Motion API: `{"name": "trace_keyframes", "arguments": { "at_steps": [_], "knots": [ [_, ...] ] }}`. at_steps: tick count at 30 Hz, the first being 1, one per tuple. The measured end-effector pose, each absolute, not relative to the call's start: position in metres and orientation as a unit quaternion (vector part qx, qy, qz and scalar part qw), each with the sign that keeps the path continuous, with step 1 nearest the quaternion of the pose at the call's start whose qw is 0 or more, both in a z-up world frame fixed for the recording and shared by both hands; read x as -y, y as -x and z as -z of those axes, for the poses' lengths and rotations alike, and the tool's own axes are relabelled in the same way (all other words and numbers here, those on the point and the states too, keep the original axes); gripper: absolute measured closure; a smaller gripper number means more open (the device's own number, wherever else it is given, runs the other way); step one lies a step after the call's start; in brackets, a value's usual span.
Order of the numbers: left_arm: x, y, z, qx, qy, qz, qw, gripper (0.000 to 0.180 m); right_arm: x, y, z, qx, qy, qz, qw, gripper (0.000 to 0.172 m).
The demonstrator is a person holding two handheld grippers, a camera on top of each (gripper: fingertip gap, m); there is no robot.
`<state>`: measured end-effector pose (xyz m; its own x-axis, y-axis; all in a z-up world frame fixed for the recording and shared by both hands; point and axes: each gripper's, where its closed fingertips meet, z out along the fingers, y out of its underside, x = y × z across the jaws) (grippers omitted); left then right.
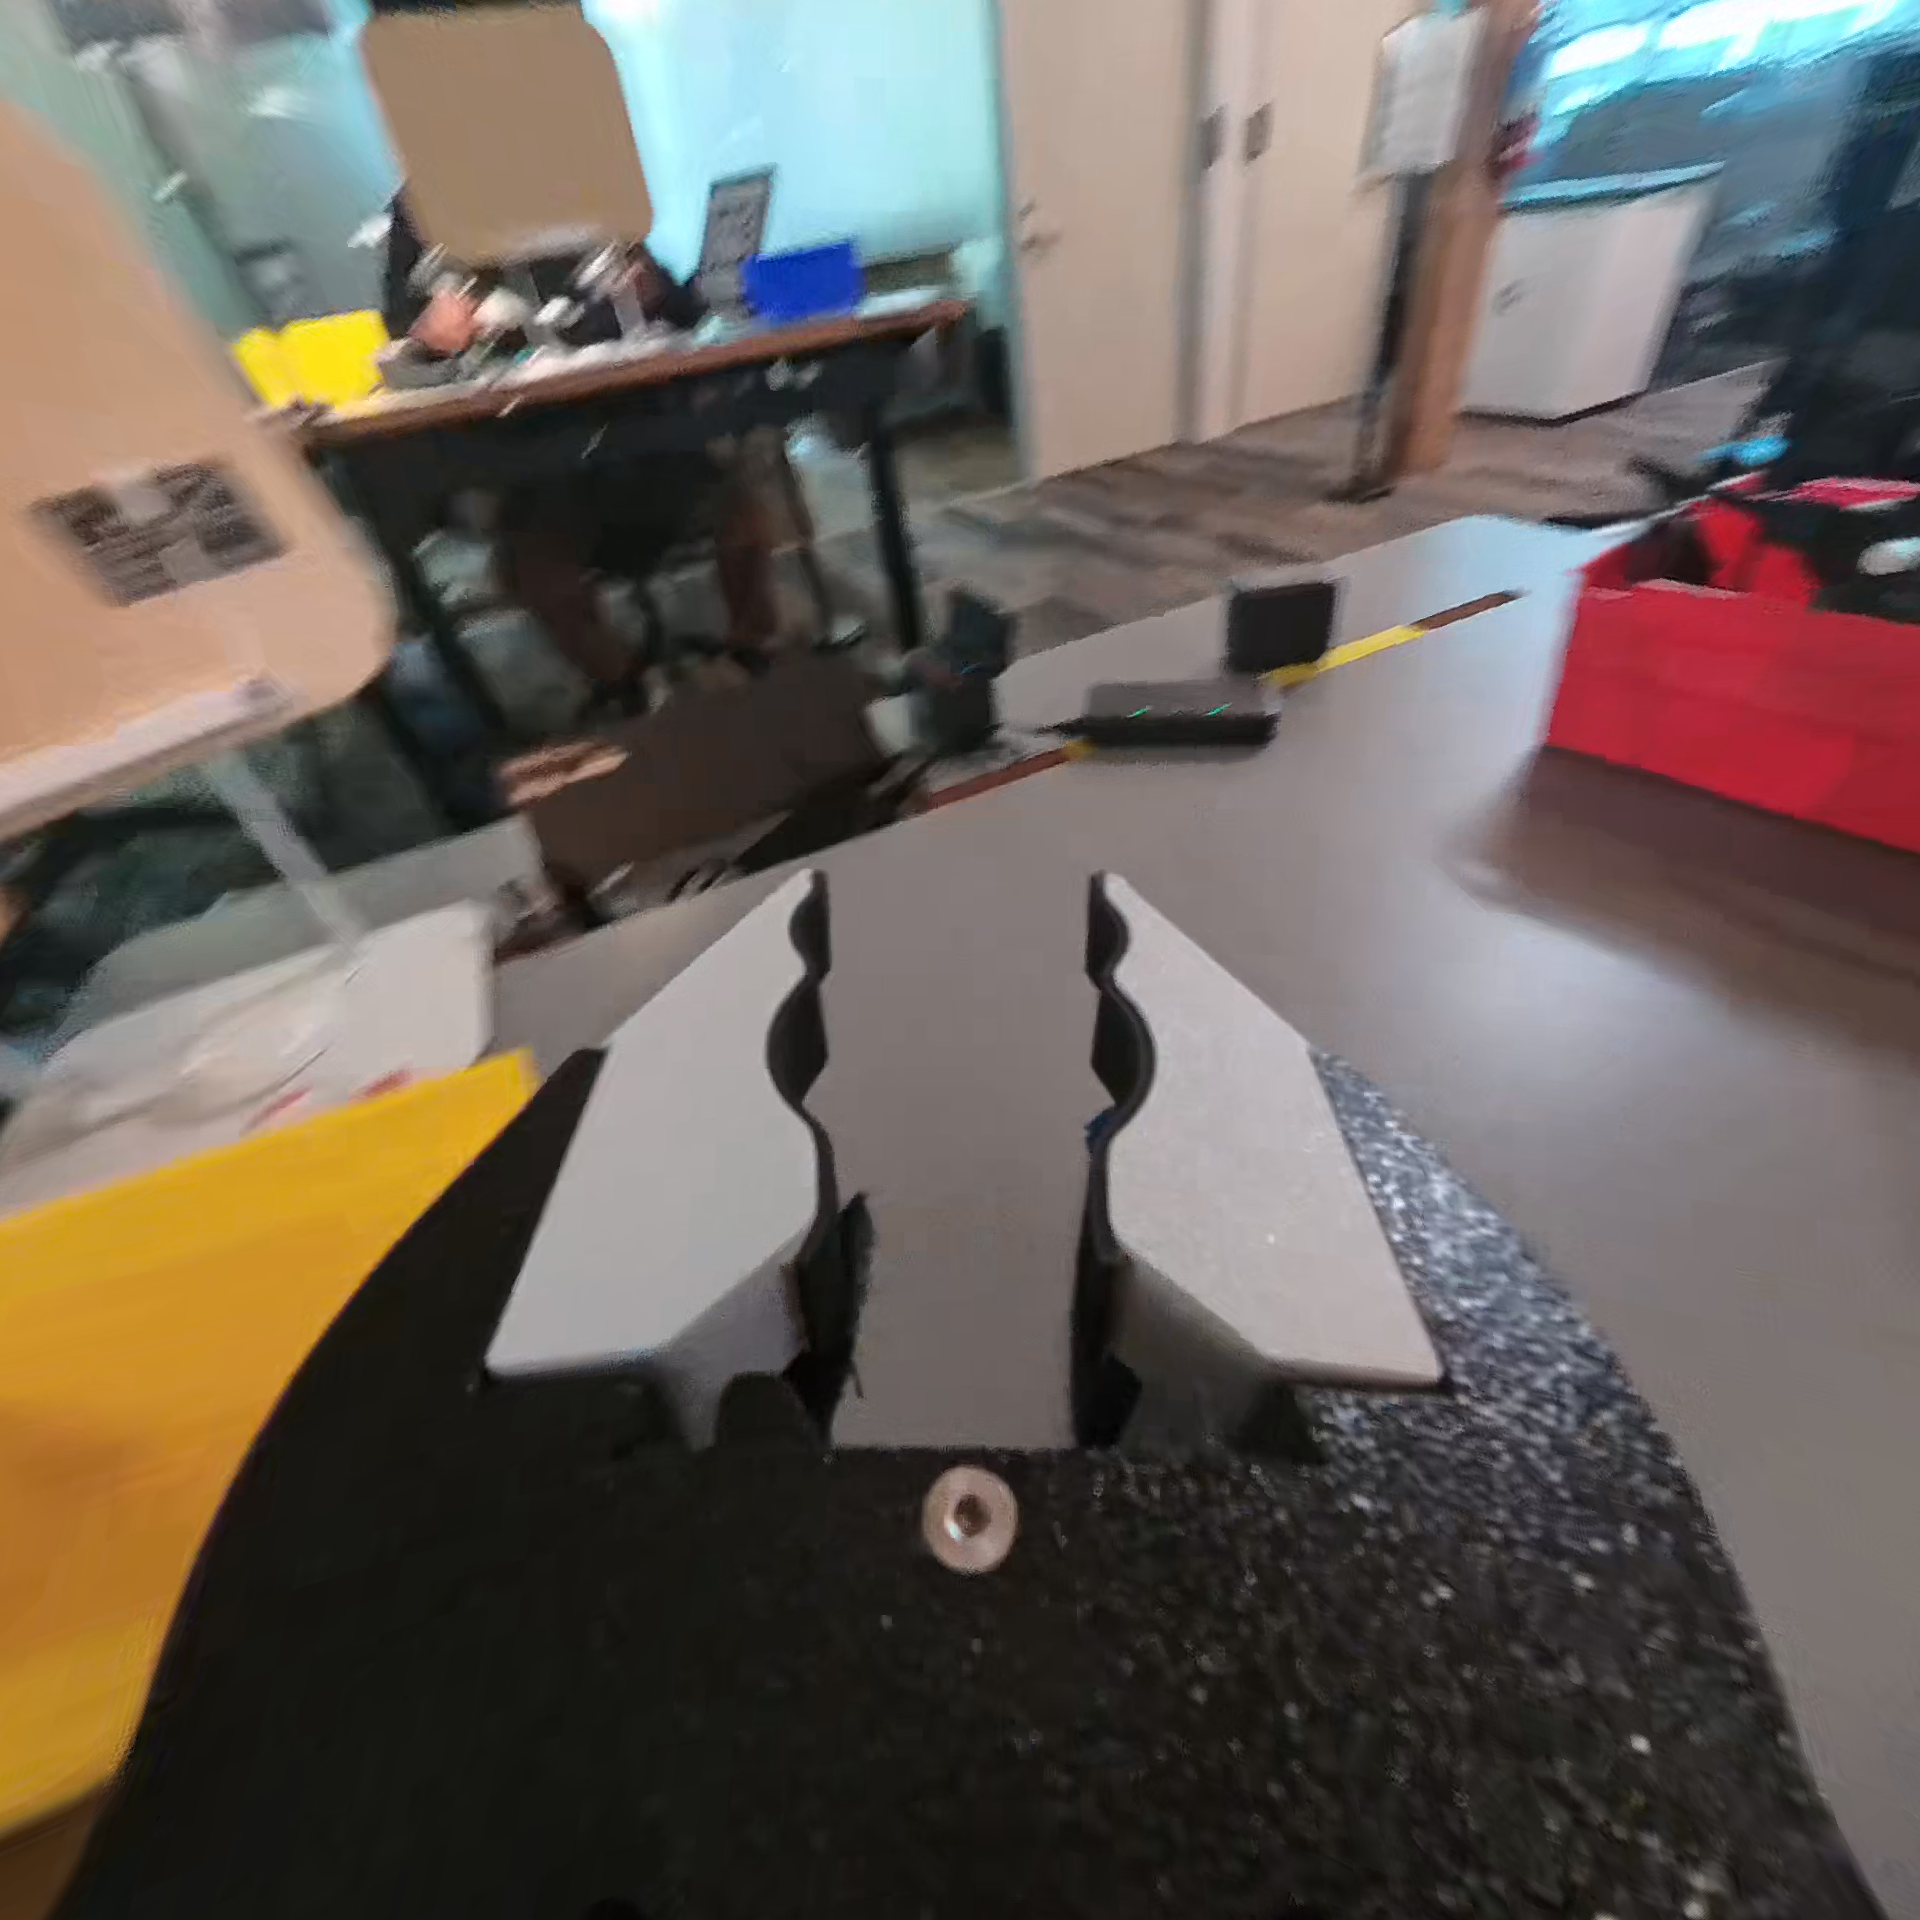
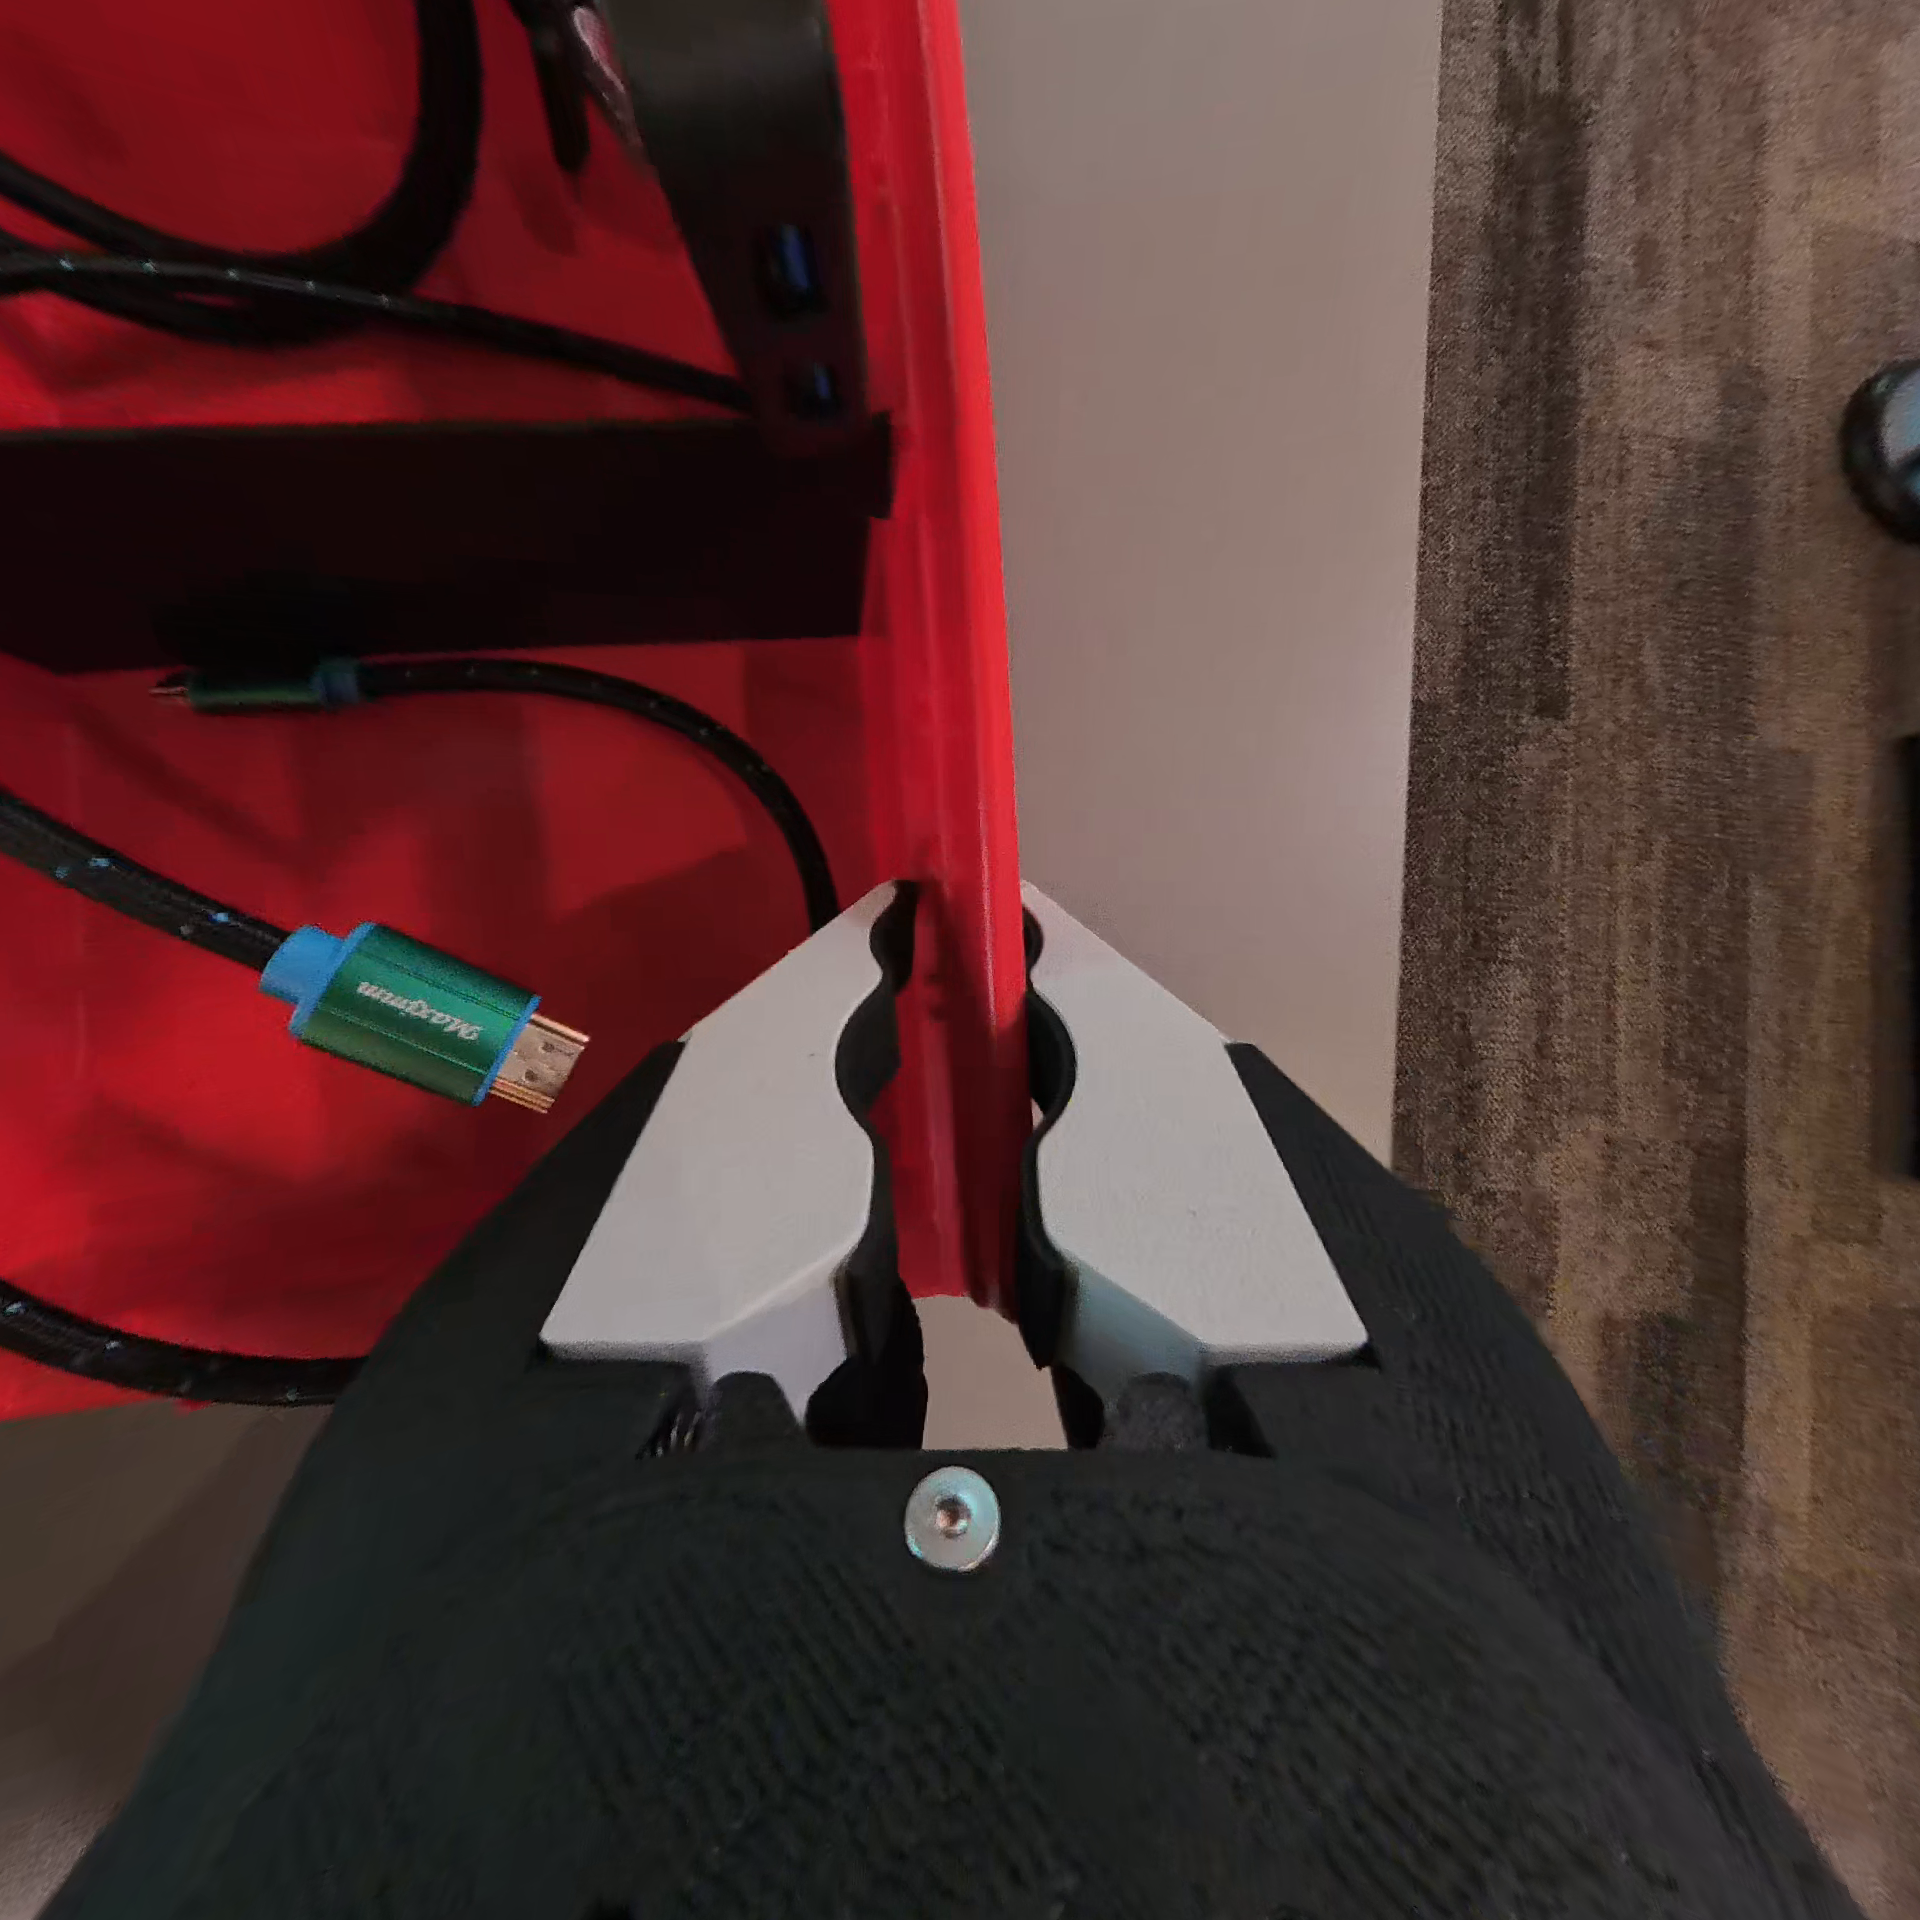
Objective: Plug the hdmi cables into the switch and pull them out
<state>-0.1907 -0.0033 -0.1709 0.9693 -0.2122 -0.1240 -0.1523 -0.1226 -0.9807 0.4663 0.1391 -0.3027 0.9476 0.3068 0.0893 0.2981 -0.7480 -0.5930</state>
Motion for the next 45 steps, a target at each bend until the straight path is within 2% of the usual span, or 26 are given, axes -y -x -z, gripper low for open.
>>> {"name": "trace_keyframes", "arguments": {
  "at_steps": [2, 5, 11, 14, 22, 26, 33, 35, 36, 37, 39, 41, 45],
  "knots": [
    [0.021, 0.234, 0.18, -0.07, 0.786, -0.031, 0.613, 0.112, -0.133, -0.455, 0.303, 0.15, 0.935, -0.066, 0.313, 0.168],
    [0.054, 0.282, 0.211, -0.032, 0.832, -0.123, 0.539, 0.092, -0.126, -0.445, 0.304, 0.148, 0.928, -0.082, 0.332, 0.169],
    [0.108, 0.307, 0.271, -0.007, 0.899, -0.152, 0.411, 0.093, -0.109, -0.416, 0.302, 0.149, 0.924, -0.074, 0.344, 0.168],
    [0.125, 0.311, 0.282, -0.005, 0.915, -0.149, 0.376, 0.098, -0.101, -0.391, 0.303, 0.152, 0.926, -0.078, 0.336, 0.167],
    [0.131, 0.303, 0.31, 0.006, 0.92, -0.054, 0.389, 0.113, -0.094, -0.293, 0.302, 0.166, 0.918, -0.089, 0.348, 0.167],
    [0.131, 0.31, 0.312, -0.015, 0.914, -0.101, 0.392, 0.175, -0.089, -0.231, 0.302, 0.198, 0.908, -0.097, 0.357, 0.166],
    [0.13, 0.312, 0.31, -0.022, 0.897, -0.135, 0.42, 0.177, -0.071, -0.113, 0.302, 0.291, 0.877, -0.117, 0.363, 0.166],
    [0.129, 0.31, 0.307, -0.02, 0.885, -0.156, 0.437, 0.177, -0.061, -0.072, 0.301, 0.325, 0.857, -0.144, 0.374, 0.16],
    [0.129, 0.308, 0.302, -0.021, 0.88, -0.168, 0.444, 0.177, -0.053, -0.051, 0.301, 0.352, 0.84, -0.165, 0.379, 0.152],
    [0.129, 0.308, 0.297, -0.022, 0.874, -0.177, 0.452, 0.176, -0.046, -0.033, 0.3, 0.38, 0.82, -0.187, 0.384, 0.14],
    [0.131, 0.306, 0.281, -0.025, 0.858, -0.178, 0.481, 0.176, -0.037, -0.019, 0.294, 0.418, 0.787, -0.207, 0.404, 0.105],
    [0.134, 0.304, 0.261, -0.044, 0.839, -0.196, 0.505, 0.176, -0.037, -0.022, 0.274, 0.429, 0.75, -0.221, 0.454, 0.086],
    [0.14, 0.293, 0.197, -0.083, 0.776, -0.275, 0.561, 0.175, -0.045, -0.076, 0.233, 0.346, 0.709, -0.221, 0.574, 0.087]
  ]
}}
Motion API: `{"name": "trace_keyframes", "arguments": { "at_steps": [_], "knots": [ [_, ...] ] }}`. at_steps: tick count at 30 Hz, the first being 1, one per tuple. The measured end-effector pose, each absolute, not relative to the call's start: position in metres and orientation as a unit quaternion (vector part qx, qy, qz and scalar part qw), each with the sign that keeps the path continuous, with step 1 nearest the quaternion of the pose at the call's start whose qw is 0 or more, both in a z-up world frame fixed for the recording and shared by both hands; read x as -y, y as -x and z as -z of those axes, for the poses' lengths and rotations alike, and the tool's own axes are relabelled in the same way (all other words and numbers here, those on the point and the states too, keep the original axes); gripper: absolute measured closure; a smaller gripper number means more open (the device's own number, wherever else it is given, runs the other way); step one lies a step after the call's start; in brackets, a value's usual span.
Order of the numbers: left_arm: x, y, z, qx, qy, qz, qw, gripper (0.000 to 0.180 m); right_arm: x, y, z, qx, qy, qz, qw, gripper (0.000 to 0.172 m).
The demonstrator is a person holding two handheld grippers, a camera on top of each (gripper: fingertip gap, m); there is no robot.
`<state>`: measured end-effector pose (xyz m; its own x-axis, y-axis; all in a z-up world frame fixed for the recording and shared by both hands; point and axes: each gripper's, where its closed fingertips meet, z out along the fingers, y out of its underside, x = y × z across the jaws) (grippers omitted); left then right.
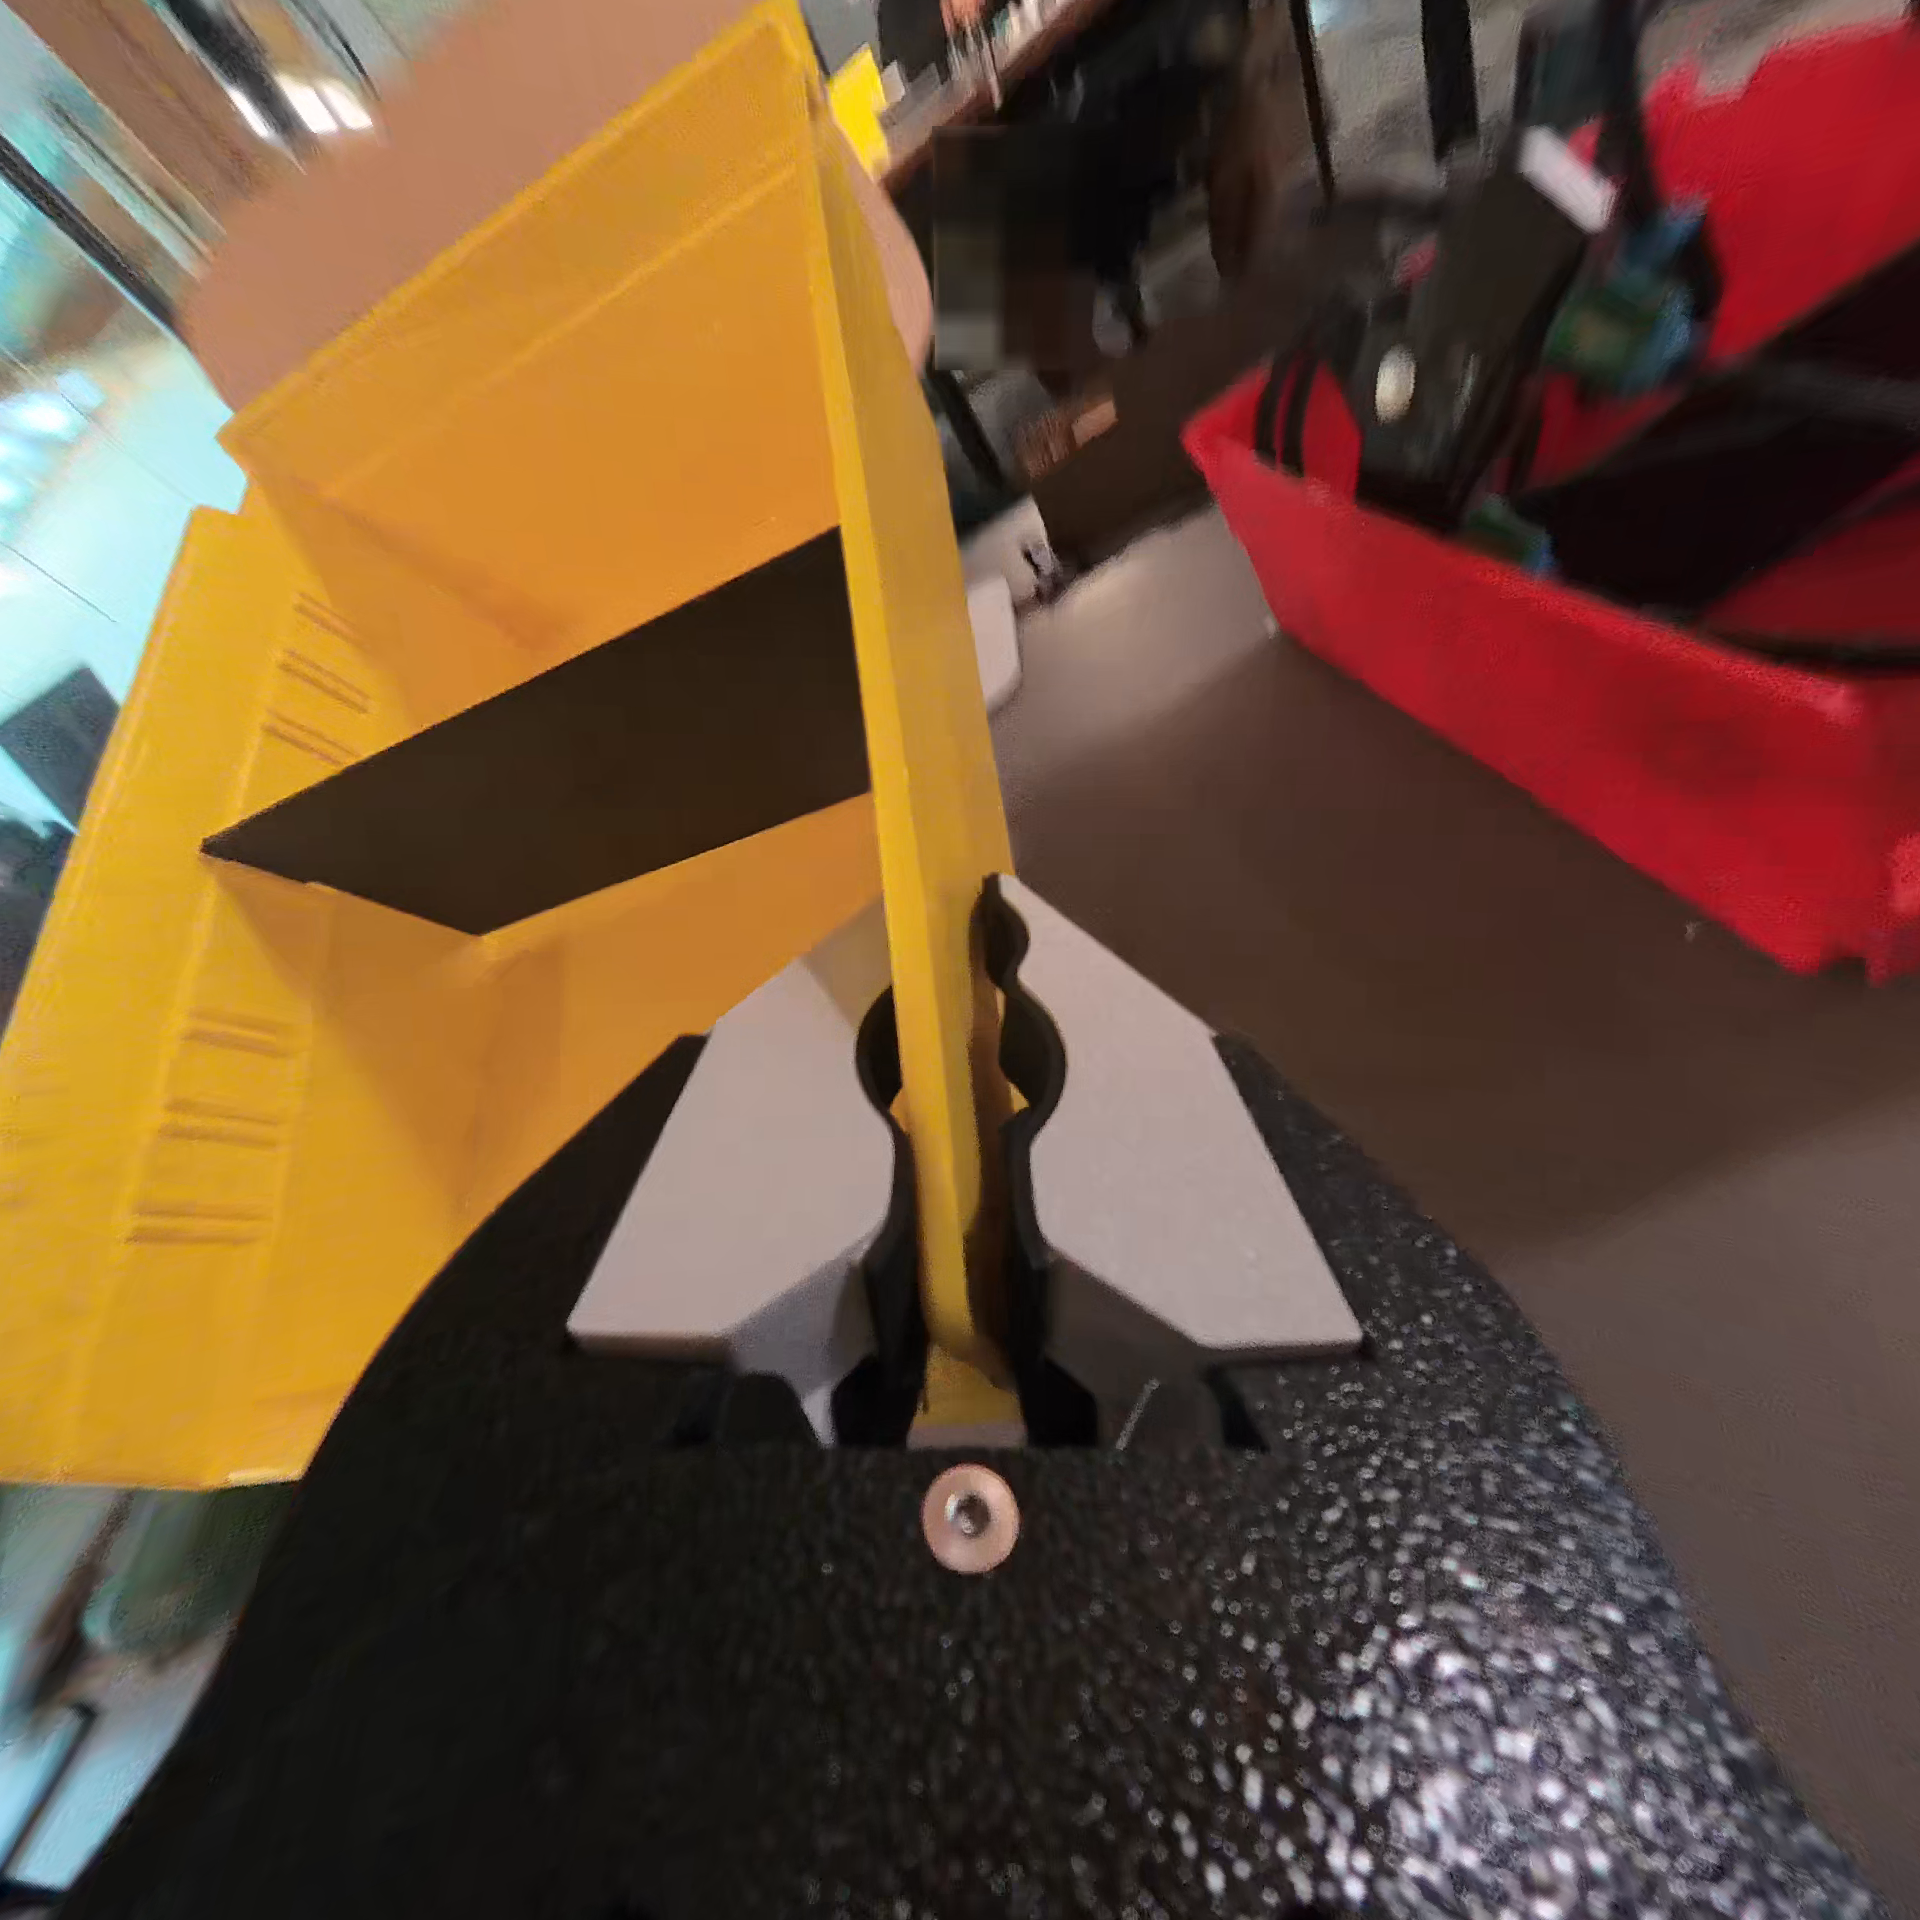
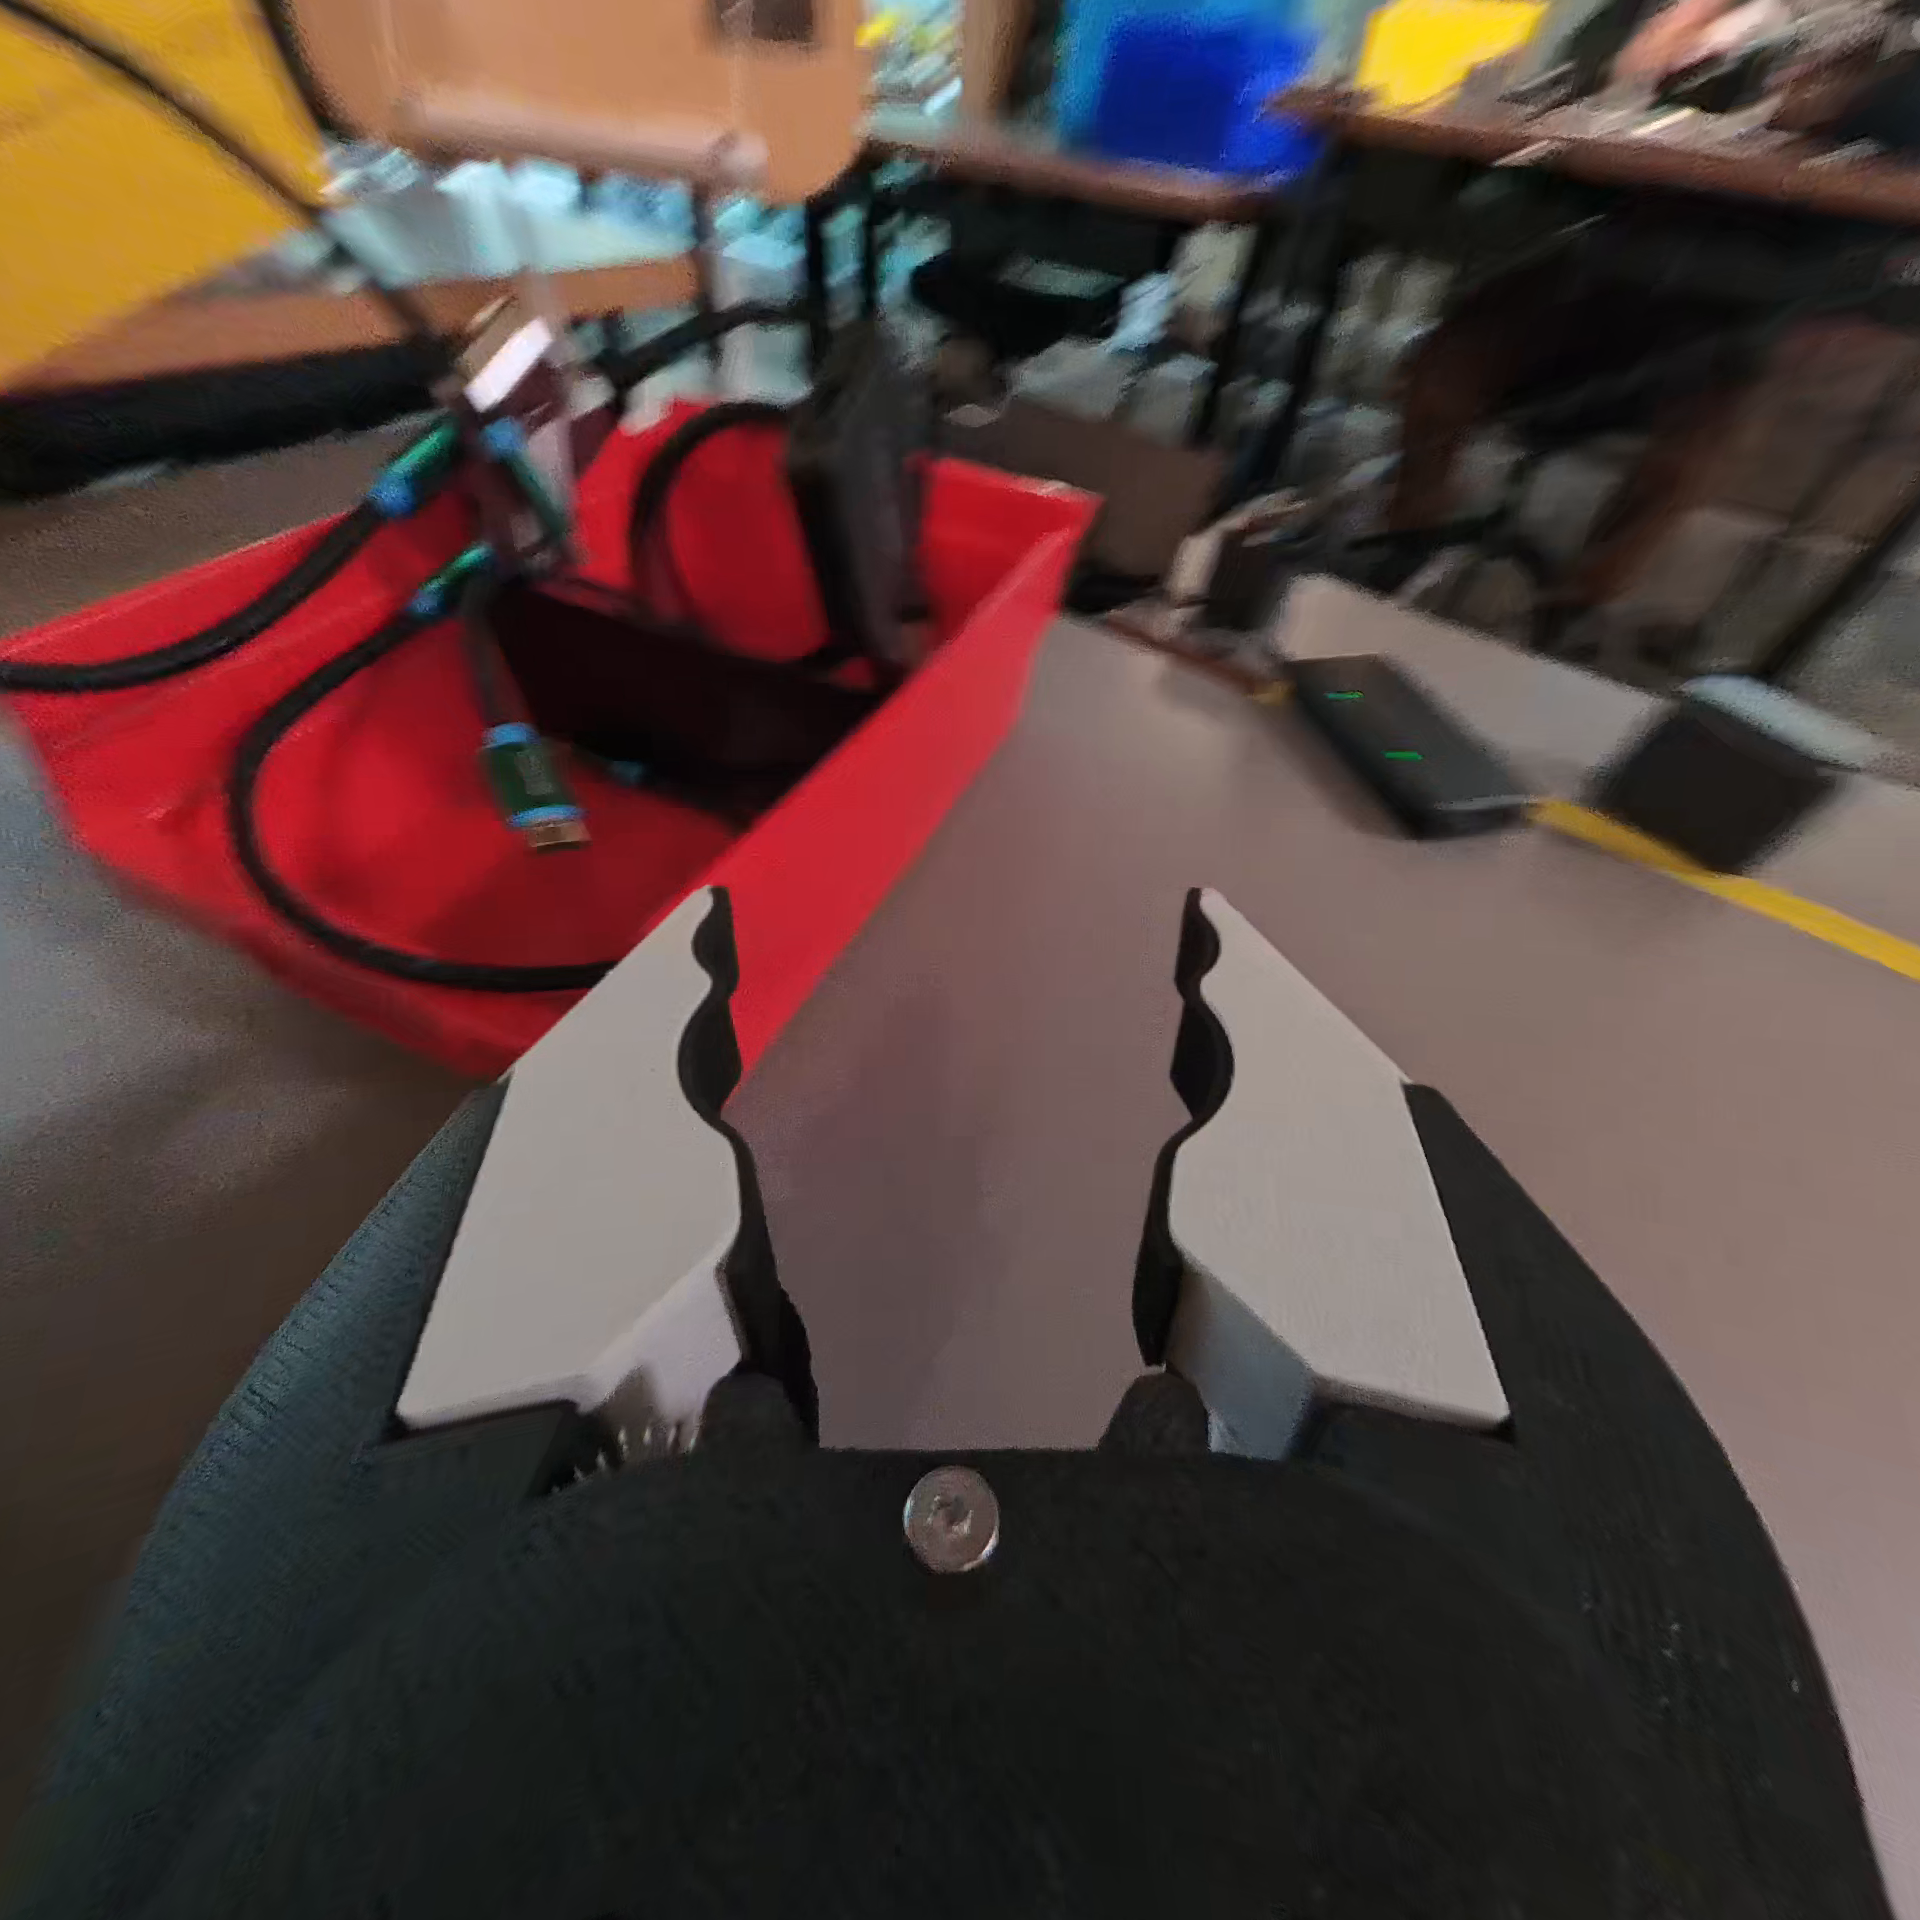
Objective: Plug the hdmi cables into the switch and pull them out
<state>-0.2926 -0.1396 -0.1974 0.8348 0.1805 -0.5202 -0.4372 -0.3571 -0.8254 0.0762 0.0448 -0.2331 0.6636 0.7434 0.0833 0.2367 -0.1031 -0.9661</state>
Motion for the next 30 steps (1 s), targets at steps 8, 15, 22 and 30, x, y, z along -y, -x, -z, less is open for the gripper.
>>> {"name": "trace_keyframes", "arguments": {
  "at_steps": [8, 15, 22, 30],
  "knots": [
    [0.106, 0.178, 0.06, -0.215, 0.653, -0.22, 0.692, 0.175, -0.005, -0.276, 0.24, 0.107, 0.693, -0.02, 0.713, 0.103],
    [0.055, -0.02, 0.047, -0.414, 0.599, -0.034, 0.684, 0.176, 0.004, -0.337, 0.221, 0.035, 0.643, 0.072, 0.762, 0.122],
    [0.041, -0.191, 0.136, -0.546, 0.618, 0.115, 0.554, 0.175, 0.029, -0.38, 0.196, -0.042, 0.596, 0.022, 0.801, 0.135],
    [0.05, -0.262, 0.261, -0.576, 0.667, 0.209, 0.423, 0.174, 0.031, -0.384, 0.193, -0.049, 0.591, -0.005, 0.805, 0.135]
  ]
}}
